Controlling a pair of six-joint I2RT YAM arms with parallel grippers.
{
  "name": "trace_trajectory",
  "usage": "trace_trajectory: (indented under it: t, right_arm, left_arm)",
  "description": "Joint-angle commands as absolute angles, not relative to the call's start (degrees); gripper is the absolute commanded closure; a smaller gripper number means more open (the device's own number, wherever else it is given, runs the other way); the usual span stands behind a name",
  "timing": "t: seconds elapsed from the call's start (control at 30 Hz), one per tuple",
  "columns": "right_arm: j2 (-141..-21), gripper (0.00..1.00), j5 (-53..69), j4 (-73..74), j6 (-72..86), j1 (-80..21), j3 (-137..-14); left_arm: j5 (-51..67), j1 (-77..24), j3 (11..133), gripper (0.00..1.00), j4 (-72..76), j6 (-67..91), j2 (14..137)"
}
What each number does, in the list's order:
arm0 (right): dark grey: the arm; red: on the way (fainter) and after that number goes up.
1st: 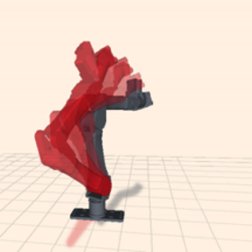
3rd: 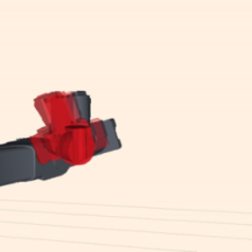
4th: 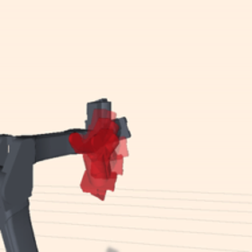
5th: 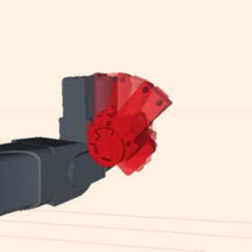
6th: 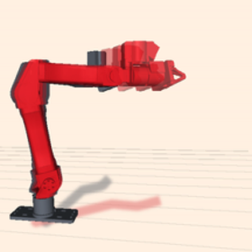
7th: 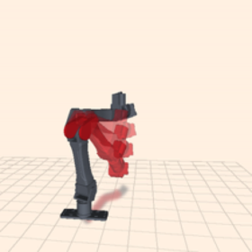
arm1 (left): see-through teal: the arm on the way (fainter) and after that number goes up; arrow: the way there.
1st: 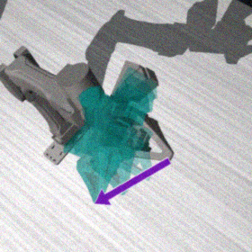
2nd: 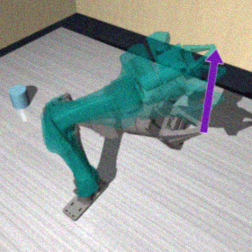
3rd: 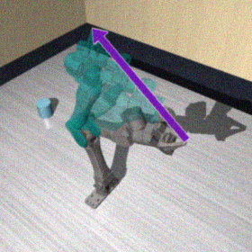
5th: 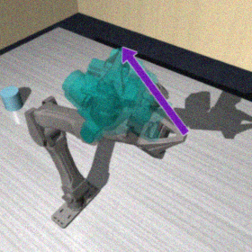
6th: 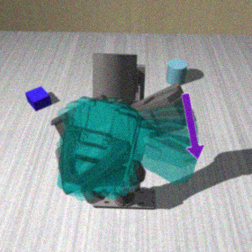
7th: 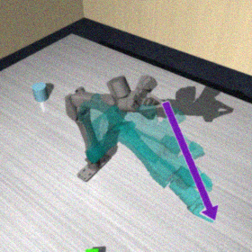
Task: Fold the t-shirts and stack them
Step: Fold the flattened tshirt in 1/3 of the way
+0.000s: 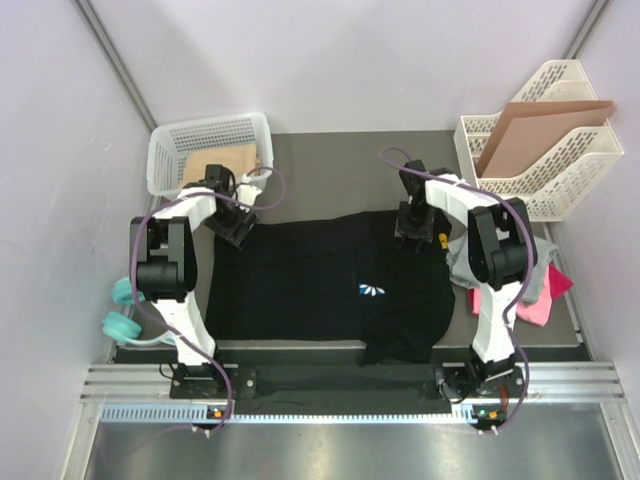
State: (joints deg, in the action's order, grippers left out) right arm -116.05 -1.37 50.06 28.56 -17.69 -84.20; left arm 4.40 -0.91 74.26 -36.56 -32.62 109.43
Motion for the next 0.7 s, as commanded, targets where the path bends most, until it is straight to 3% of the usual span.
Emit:
trace_trajectory:
  t: [0.0,0.67]
  right_arm:
    - [-124.54,0.54,-1.84,44.03,27.16,-16.26,-90.43]
    - [-141.42,0.55,-0.26,57.74,26.1,-11.87,-123.92]
  left_arm:
    - [-4.04,3.6,76.46,0.24,-29.18,-34.54,119.61]
    - [-6.59,4.04,92.1,0.23,-27.33,-27.78,121.64]
